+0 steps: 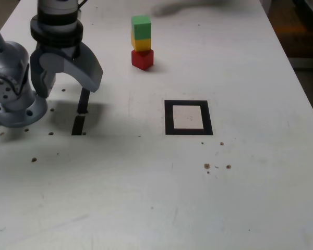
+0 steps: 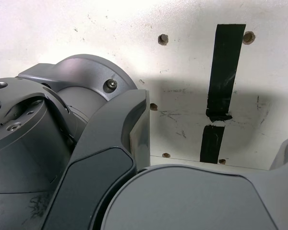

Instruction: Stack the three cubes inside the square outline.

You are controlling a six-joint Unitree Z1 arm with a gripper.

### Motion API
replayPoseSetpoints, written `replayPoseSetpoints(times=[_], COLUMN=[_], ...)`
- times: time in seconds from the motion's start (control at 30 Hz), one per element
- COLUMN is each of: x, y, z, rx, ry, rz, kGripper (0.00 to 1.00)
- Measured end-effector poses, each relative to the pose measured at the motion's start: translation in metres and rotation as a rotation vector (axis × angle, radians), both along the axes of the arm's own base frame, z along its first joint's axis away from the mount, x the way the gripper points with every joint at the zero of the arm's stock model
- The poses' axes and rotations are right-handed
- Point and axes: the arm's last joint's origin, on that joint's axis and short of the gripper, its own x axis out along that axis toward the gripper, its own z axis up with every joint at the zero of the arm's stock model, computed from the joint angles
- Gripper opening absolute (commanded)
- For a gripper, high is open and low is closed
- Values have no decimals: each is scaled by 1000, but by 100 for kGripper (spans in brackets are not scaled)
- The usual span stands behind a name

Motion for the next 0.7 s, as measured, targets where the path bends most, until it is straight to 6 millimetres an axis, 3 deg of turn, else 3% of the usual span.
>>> replayPoseSetpoints(times=[0.4,0.7], x=[0,15], y=[0,6], z=[3,62], rx=[2,70], ry=[0,-4], rz=[0,-50], kGripper=[100,100])
